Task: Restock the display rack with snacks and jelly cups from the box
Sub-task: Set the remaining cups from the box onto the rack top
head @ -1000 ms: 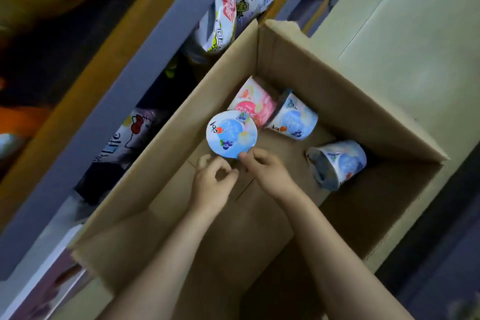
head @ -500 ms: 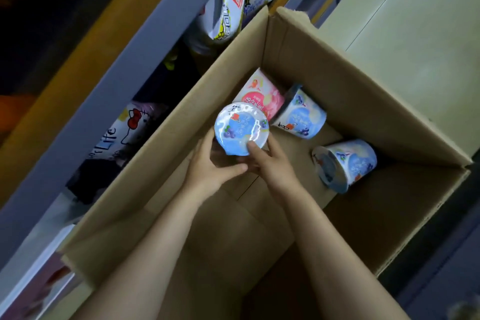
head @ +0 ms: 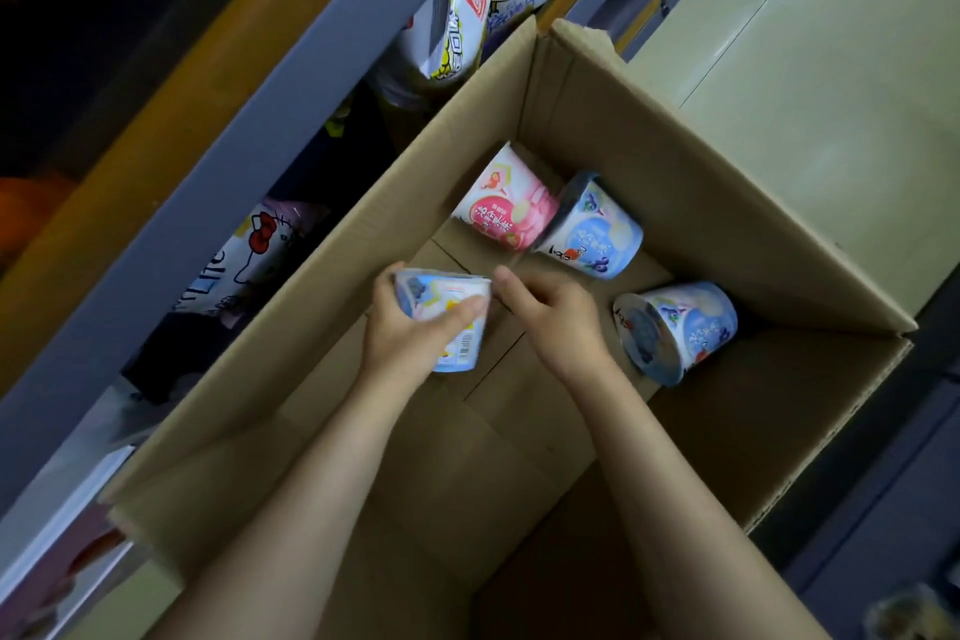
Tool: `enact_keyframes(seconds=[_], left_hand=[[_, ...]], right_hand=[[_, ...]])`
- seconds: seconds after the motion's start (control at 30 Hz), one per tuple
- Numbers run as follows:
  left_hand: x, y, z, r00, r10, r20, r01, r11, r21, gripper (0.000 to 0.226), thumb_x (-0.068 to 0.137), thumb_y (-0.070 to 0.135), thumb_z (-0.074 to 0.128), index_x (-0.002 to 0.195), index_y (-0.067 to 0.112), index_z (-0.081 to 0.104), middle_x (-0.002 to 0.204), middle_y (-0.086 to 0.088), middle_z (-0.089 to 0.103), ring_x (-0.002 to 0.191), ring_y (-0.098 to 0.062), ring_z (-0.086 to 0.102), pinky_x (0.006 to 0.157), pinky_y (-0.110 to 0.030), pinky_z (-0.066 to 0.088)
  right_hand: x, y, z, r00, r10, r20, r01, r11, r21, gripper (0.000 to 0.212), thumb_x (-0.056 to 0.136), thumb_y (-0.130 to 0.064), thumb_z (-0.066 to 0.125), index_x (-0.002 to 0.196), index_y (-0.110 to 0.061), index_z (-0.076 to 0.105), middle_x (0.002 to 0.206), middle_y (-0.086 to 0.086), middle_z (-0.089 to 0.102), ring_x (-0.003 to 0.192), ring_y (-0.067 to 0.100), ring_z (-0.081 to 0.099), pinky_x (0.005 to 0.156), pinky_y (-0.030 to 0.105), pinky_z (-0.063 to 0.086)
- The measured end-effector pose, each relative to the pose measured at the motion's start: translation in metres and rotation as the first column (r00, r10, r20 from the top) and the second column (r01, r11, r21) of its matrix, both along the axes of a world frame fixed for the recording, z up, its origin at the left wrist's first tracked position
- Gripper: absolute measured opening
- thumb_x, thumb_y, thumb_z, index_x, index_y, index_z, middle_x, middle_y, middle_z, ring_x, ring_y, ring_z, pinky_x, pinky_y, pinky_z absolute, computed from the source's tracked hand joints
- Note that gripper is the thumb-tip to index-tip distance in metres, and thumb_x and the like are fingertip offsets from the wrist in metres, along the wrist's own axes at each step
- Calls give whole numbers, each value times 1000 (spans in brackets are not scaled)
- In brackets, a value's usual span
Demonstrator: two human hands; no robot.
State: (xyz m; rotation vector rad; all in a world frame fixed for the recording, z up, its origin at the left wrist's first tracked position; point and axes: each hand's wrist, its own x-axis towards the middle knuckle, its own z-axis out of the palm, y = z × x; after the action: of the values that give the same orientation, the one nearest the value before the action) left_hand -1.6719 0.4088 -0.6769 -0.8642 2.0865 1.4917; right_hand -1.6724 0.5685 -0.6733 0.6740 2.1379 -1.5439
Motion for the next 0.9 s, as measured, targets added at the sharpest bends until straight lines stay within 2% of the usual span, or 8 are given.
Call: enact_keyframes(seconds=[0.07,0.17,0.23,0.3,0.4,0.5,0.6,0.9], left_hand=[[4,-4,-1,986,161,46,-161,987,4,58,71,27,88,115,22,51,107,4,69,85,-4,69,74,-21,55],[11,-12,-5,947,301,114,-309,949,61,55,74,34,86,117,19,55,107,2,72,89,-10,72,74,-27,58],[11,-16,-8,927,344,152,-360,928,92,58,73,38,85,119,19,56,108,1,73,90,-12,73,80,-33,60],[10,-19,-10,922,351,165,-371,922,112,64,69,43,87,119,19,56,108,0,73,92,-14,73,86,-39,59],[10,-25,-12,918,353,181,-378,918,123,76,61,50,87,123,20,55,109,1,74,93,-15,73,88,-42,59],[11,-27,-11,911,367,188,-391,913,114,83,58,53,88,125,20,54,109,1,74,93,-15,74,89,-43,59],[15,-27,-7,899,395,190,-420,900,119,89,52,55,88,126,23,52,109,1,73,92,-16,74,88,-43,59],[37,-15,32,882,456,122,-471,866,169,49,73,40,85,107,30,52,108,1,73,94,-16,73,90,-42,58]], right_hand=[[-17,0,-1,962,25,-272,28,982,188,21,86,-29,75,93,-11,68,84,4,64,79,19,58,69,19,41],[-50,-2,-12,897,195,-397,-18,913,408,56,80,-29,76,127,-6,57,116,11,61,110,27,56,100,34,39],[-63,-5,-28,875,381,-297,-105,750,653,78,79,-40,73,142,-5,45,135,14,55,129,32,48,116,51,19],[-68,-7,-39,867,472,-161,-183,601,778,94,77,-52,72,148,-2,35,141,15,51,131,32,48,118,58,7],[-71,-10,-43,890,455,-29,-251,541,803,99,76,-65,67,148,-5,34,129,14,58,120,31,54,117,60,1],[-71,-15,-40,875,481,54,-317,485,815,89,71,-72,67,125,-4,49,113,14,64,114,32,54,116,62,-1],[-69,-17,-38,891,452,45,-305,520,798,83,69,-72,68,114,-4,54,109,12,66,119,33,48,117,58,-4],[-29,-3,10,897,368,-246,-129,748,651,71,61,-71,76,95,-11,60,90,4,68,111,30,54,118,43,1]])
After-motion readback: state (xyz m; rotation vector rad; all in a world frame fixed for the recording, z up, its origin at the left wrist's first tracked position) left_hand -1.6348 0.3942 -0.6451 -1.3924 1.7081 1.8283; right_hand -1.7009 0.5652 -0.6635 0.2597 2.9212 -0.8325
